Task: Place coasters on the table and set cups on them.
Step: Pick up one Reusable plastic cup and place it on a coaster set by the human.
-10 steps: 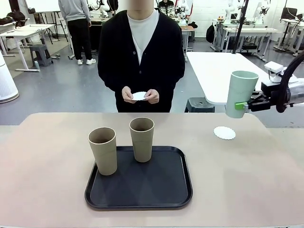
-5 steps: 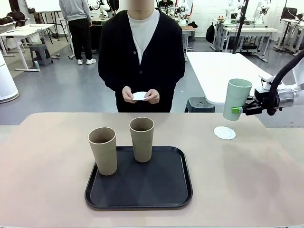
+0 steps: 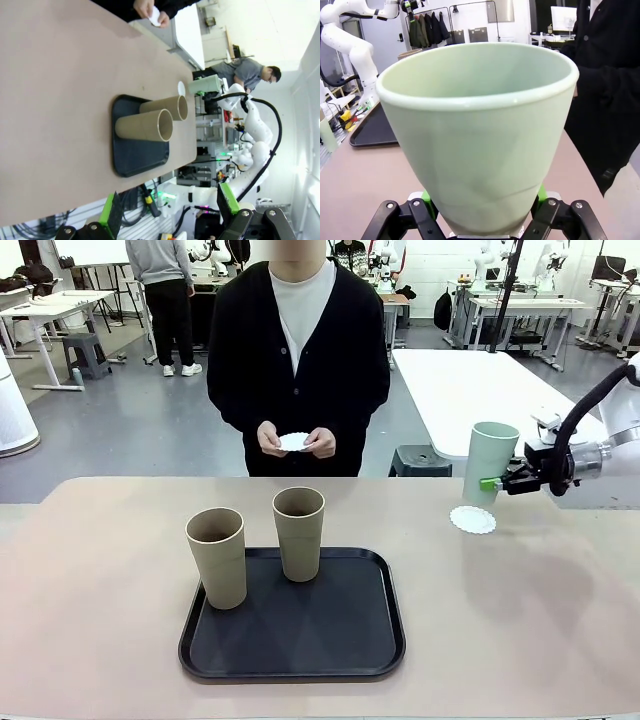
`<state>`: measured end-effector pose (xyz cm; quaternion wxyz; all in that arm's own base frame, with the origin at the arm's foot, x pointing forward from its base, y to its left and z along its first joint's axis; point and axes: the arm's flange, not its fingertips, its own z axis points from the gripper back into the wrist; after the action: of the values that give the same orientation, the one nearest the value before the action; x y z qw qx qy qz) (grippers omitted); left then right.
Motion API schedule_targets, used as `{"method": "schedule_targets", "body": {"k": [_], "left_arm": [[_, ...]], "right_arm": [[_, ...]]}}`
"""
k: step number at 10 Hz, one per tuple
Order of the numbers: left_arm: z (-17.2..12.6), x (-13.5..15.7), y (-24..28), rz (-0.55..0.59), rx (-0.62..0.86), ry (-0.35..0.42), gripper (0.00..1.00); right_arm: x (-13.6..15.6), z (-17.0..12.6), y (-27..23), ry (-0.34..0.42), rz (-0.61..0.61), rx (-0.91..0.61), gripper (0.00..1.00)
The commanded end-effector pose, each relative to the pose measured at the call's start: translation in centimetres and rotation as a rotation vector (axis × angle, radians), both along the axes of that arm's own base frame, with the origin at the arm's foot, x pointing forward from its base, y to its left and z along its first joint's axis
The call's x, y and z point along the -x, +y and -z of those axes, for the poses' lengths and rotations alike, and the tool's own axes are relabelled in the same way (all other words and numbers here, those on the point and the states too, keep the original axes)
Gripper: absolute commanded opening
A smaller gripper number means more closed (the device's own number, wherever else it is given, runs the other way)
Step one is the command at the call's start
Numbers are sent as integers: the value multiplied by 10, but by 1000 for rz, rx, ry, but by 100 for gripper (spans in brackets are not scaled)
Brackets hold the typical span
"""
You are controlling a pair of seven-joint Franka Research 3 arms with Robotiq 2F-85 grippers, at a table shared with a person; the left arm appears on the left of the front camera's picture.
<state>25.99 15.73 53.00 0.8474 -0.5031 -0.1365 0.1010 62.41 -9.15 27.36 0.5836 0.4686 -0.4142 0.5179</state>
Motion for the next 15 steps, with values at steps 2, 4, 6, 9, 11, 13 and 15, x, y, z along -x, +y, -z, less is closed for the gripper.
{"method": "schedule_targets", "body": {"k": [2, 4, 6, 9, 11, 13, 15], "left_arm": [[-1, 1, 1, 7, 11, -12, 100], [-1, 1, 1, 7, 11, -12, 100], [-1, 1, 1, 7, 11, -12, 100], [-1, 1, 1, 7, 11, -12, 100], [-1, 1, 1, 7, 11, -12, 100], [-1, 1, 1, 7, 11, -12, 100], [-1, 1, 1, 7, 11, -12, 100]], "right_arm": [[-12, 3, -1, 43, -10, -7, 81], [-8, 5, 1, 54, -11, -3, 81], [-3, 11, 1, 30, -1, -2, 81], [-3, 11, 1, 30, -1, -2, 81], [0, 17, 2, 51, -35, 25, 81], [7, 24, 7, 50, -66, 53, 81], [6, 25, 8, 39, -65, 58, 81]]}}
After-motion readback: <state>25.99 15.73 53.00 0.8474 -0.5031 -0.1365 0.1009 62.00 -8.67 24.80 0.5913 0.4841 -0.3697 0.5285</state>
